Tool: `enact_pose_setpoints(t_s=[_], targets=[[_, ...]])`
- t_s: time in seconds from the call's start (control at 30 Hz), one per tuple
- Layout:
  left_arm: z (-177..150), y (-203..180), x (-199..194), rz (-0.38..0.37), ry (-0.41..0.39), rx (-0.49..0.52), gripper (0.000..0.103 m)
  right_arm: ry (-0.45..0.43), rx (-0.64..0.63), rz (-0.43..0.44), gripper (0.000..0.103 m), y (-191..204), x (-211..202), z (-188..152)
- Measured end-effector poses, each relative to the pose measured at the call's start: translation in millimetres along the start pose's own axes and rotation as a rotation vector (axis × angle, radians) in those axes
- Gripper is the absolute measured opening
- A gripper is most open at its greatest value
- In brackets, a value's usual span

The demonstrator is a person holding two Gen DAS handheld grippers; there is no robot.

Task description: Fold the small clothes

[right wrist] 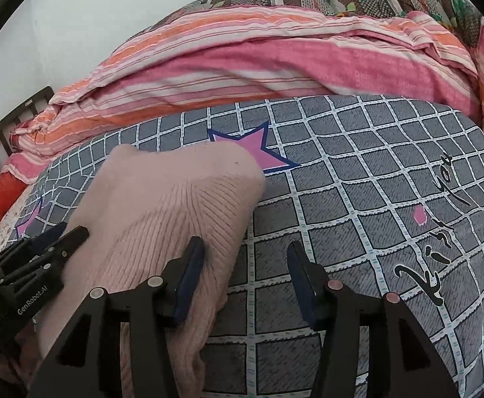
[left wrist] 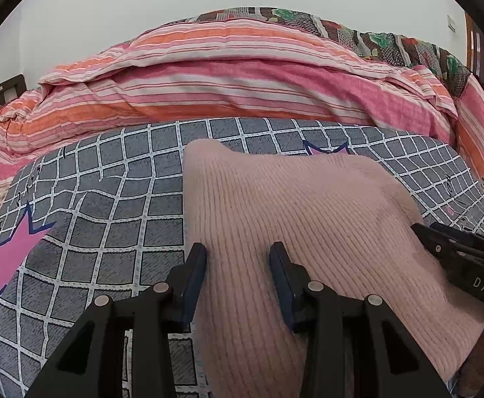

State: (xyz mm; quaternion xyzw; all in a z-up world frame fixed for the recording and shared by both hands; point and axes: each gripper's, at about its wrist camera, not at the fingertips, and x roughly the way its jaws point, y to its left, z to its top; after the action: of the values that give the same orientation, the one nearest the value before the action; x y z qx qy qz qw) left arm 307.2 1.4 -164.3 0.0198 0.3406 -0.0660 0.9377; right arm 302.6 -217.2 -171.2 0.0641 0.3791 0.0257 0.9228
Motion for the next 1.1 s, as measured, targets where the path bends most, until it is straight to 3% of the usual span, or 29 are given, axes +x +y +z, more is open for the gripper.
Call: enact_pose_setpoints(t_s=[0.1, 0.17, 0.23, 0.3, 0.4, 0.87, 1.1], targets=[[0.6, -0.1, -1.9, -0.002, -0.007, -0.006, 0.038, -0.01, -0.007, -0.005, 0.049, 0.7, -1.2, -1.0], [1.8, 1.8, -3.2, -0.015, -0.009, -0.021, 0.041, -0.012, -0.019, 0.015, 0.041, 2.0, -1.9, -0.9], [2.6, 3.1, -4.0, -0.023, -0.01, -0.031, 0.043, -0.021, -0.043, 0.039, 0.026, 6.2, -4.0, -2.3], [2.4, 2.8, -4.1, -0.024, -0.011, -0.032, 0.044, -0.035, -0.082, 0.022, 0.02, 14.1, -5.7, -4.1], [2.3, 2.0, -3.7, -0.018, -0.011, -0.033, 0.045, -0.05, -0.113, -0.015, 0.02, 20.9, -6.7, -5.8], [0.5, 2.9, -4.5, -0.019, -0.017, -0.052, 0.048, -0.065, -0.097, 0.001, 0.022, 15.0, -8.6, -6.3], [-4.0, 3.7, -10.7, -0.027, -0.028, -0.068, 0.05, -0.059, -0.056, 0.007, 0.034, 7.2, -8.3, -5.7]])
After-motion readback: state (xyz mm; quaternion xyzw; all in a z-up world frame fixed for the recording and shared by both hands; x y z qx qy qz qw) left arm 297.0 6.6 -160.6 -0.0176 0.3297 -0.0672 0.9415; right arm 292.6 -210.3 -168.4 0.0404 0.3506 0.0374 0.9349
